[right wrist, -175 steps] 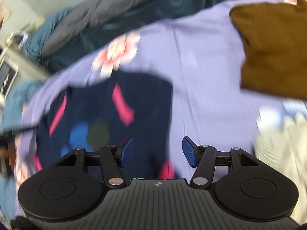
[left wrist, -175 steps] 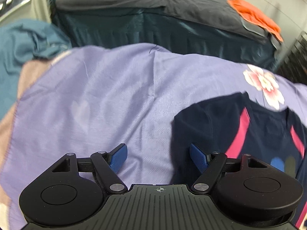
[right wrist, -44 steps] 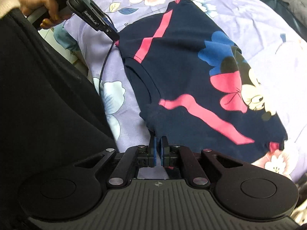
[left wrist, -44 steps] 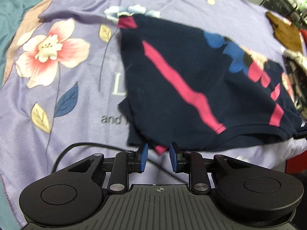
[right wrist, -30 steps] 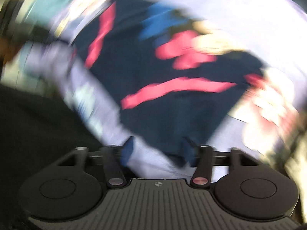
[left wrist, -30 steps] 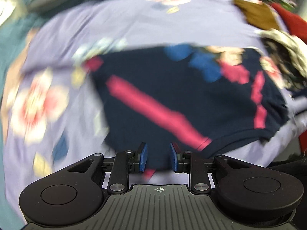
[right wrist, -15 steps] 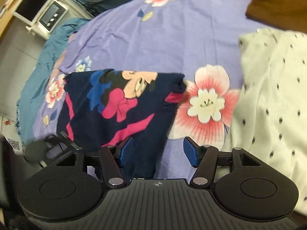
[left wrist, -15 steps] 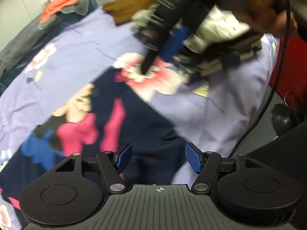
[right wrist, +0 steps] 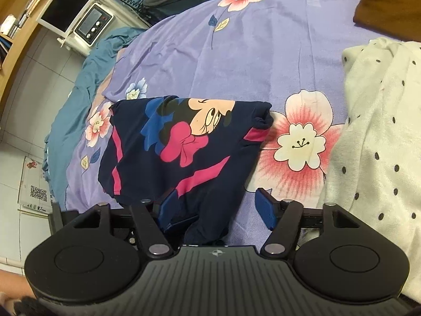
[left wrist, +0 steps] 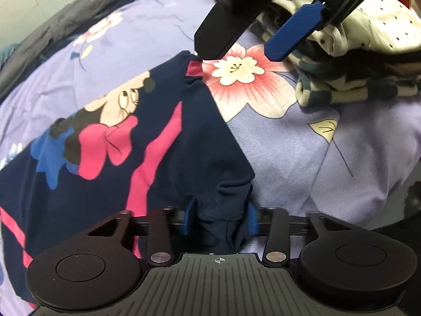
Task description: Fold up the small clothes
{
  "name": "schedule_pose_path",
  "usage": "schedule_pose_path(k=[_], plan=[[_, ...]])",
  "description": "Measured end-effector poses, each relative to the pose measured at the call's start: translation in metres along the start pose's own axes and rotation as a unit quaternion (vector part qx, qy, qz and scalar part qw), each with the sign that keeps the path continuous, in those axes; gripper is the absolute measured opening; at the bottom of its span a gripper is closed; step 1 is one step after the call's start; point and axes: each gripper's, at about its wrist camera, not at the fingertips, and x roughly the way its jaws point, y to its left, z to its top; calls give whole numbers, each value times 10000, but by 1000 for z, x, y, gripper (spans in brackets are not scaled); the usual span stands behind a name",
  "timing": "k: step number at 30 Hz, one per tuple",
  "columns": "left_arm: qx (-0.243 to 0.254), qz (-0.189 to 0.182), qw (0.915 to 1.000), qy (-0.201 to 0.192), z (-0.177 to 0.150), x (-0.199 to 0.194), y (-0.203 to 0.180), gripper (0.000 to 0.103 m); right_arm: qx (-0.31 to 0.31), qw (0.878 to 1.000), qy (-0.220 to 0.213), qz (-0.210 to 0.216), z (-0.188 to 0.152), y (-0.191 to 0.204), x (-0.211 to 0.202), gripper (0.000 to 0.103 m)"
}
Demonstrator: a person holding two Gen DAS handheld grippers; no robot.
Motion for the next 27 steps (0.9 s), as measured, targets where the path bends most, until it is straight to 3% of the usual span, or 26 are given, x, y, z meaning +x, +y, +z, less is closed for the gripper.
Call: schedule_pose_path(k=[1,2,3,7,9,12,14,17,18,20,24,27], plan=[[-97,-24,9999,2,0,1,3,74,24,10000,2,7,1,1,2,71],[-217,-27,9998,-7,0,-1,7,59,22,10000,10,29,3,2,4,71],[-372,-72,9993,5,0,-2,13,53,-3,10000,10,48,5,5,7,71],[-1339,-554,9894,-43,-2,-12,42,50,-169,9998,-39,-93,18,20,25,77],[-1616,-646,9846,-150,-4,-19,53,50,24,9987,-158,-485,27,19,39,77],[-1864,-785,9790,-262,-8,-23,66,49,826,9930,-200,-823,39,-3,64,77],[-1942,-901,9764,-287,-11,-25,70,48,1414,9872,-130,-733,42,-23,82,70],[-1894,-1033,9758,-351,-12,-25,73,48,2039,9765,-285,-631,37,-42,95,71],[-1874,-1065,9758,-369,-13,-27,75,48,2165,9739,-426,-530,35,-44,94,68],[-1864,-1082,9755,-438,-15,-31,80,48,2260,9728,-420,-290,36,-45,94,12],[-2244,-1094,9656,-730,-24,-49,111,48,2487,9673,-486,106,46,-36,86,11],[-2617,-896,9555,-1027,-41,-72,146,48,2370,9683,-591,525,67,-3,78,12]])
